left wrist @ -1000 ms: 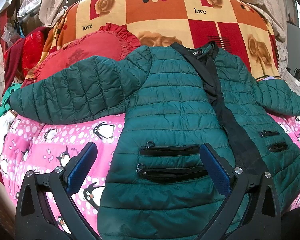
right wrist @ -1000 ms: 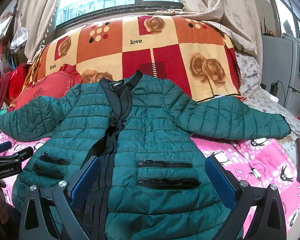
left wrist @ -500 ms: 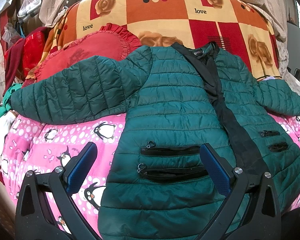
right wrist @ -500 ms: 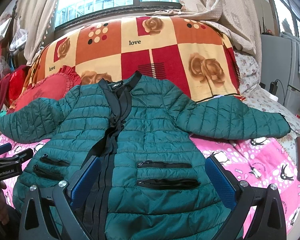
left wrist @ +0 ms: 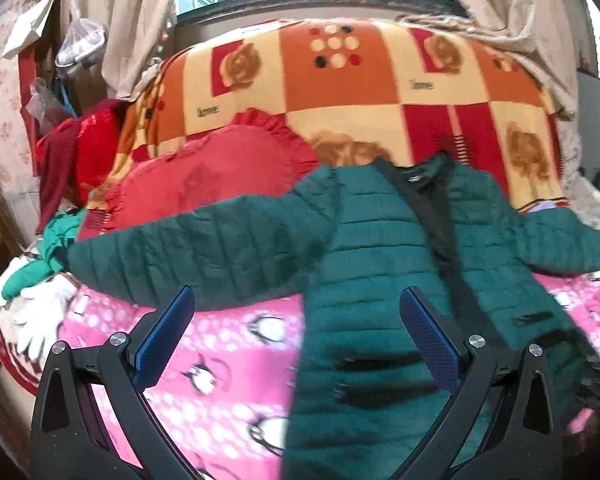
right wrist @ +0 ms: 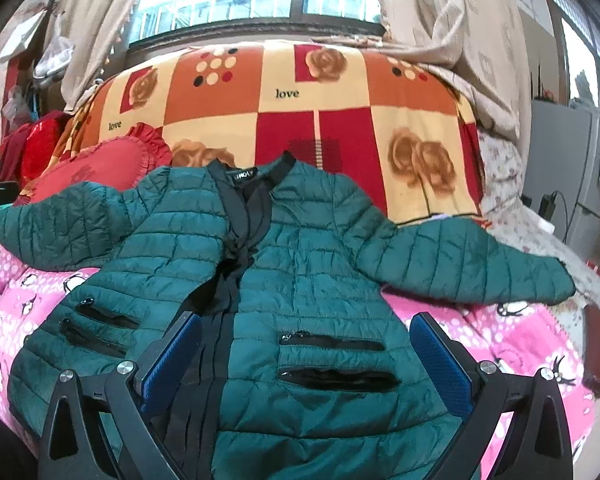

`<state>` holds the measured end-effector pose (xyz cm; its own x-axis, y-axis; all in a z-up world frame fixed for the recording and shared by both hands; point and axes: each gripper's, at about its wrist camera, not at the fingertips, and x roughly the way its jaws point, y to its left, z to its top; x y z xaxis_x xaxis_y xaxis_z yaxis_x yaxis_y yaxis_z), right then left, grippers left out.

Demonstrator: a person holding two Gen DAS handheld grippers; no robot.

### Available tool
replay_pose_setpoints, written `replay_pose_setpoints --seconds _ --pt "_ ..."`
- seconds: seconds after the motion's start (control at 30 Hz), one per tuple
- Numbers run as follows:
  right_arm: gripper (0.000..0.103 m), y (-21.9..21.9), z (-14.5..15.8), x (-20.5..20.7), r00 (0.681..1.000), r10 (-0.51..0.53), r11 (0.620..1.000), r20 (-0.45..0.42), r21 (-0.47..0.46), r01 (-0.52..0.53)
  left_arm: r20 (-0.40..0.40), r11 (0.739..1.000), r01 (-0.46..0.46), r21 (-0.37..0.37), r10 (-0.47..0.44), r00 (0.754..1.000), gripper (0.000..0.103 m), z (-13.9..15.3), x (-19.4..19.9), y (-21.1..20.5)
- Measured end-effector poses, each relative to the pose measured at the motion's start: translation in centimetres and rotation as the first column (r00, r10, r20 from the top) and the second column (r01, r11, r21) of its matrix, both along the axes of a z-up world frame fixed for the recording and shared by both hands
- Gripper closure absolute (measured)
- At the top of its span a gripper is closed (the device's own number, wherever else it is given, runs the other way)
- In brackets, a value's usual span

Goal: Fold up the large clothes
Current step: 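Move the left tool to the jacket sleeve and grasp its cuff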

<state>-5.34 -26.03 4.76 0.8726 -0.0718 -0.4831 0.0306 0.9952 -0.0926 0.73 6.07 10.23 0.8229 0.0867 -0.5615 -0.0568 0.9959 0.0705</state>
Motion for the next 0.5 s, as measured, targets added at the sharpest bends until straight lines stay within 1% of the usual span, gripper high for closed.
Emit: replay_pose_setpoints --seconds 0.1,0.23,0.3,0.4,0.47,0.5 --pt "0.000 -0.2 0.1 -0.2 1.000 -0.001 1.000 0.001 0.021 0.001 -0.051 0.998 -0.059 -0.002 0.059 0.997 0.000 -1.6 1.4 2.4" --pt "0.000 -0.3 0.2 -0.8 1.000 0.009 1.000 0.009 0.023 -0.010 -0.064 0.995 -0.080 -0.057 0.076 0.995 0.000 -3.6 2.2 5.4" --pt "0.000 -0.3 0.2 -1.0 1.000 0.017 1.000 0.010 0.013 -0.017 -0.064 0.994 -0.087 -0.063 0.083 0.995 0.000 -4.5 2.7 6.6" --pt "0.000 -0.3 0.2 -1.1 1.000 0.007 1.000 0.012 0.024 -0.008 -0.065 0.992 -0.119 -0.042 0.116 0.991 0.000 -5.9 3.6 9.8" --pt "0.000 -0.4 0.1 -0.8 1.000 -0.004 0.999 0.005 0.042 0.004 -0.060 0.994 -0.110 -0.020 0.109 0.992 0.000 -6.8 4.1 12.5" --pt "0.000 -0.3 0.0 -0.6 1.000 -0.009 0.999 -0.002 0.044 0.009 -0.053 0.994 -0.110 0.003 0.110 0.993 0.000 -7.2 4.3 14.1"
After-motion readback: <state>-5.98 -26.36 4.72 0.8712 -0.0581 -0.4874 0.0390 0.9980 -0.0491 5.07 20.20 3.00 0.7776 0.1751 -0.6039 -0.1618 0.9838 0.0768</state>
